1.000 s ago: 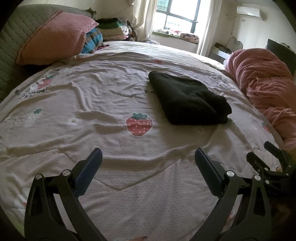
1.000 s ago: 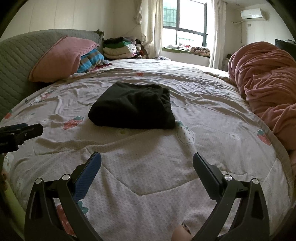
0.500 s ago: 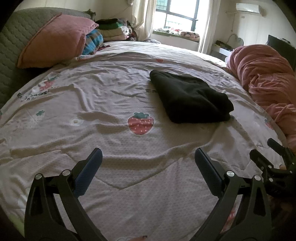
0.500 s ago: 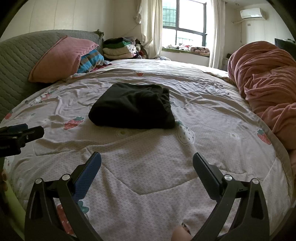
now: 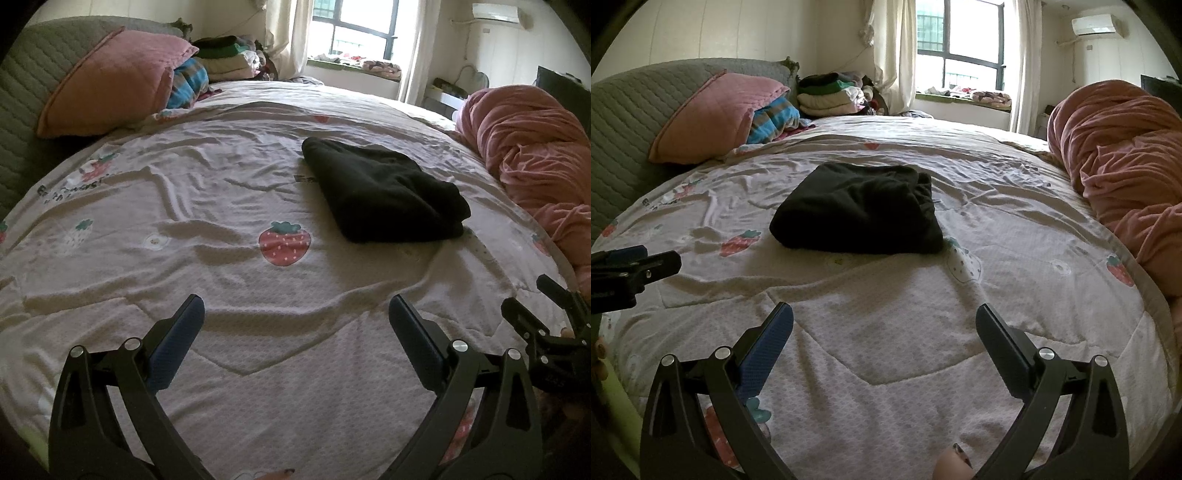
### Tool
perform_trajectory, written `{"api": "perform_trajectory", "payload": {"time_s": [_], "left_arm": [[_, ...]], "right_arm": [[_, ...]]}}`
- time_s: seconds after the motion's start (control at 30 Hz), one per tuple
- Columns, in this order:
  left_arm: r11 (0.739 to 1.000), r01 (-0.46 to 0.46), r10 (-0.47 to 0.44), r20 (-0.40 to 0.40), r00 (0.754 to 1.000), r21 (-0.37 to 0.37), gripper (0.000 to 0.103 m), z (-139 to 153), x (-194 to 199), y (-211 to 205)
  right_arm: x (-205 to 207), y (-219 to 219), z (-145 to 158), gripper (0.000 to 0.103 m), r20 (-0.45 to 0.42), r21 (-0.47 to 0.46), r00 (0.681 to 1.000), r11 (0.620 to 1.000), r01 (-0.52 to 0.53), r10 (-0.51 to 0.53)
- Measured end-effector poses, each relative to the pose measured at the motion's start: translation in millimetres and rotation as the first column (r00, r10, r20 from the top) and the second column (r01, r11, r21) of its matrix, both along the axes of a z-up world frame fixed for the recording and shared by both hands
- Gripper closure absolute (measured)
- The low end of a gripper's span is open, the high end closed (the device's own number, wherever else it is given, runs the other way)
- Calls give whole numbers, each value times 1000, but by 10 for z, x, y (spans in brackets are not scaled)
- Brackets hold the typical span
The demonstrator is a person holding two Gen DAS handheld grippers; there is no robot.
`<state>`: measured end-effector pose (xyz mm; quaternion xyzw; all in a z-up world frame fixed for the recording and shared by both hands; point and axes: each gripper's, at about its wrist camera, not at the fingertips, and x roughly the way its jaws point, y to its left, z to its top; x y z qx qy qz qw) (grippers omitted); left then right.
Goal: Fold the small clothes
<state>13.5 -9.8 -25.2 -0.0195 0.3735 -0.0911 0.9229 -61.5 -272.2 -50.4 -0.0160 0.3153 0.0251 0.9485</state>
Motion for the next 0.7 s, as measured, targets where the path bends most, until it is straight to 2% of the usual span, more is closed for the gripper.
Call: {"api": "perform_trajectory", "payload": {"time_s": [0.7], "left_arm": [[1000, 0, 0, -2, 1000, 5, 9, 2, 2, 0]], "right_arm": [[-10, 10, 17, 5, -8, -1, 1000, 1000, 1, -1]]}}
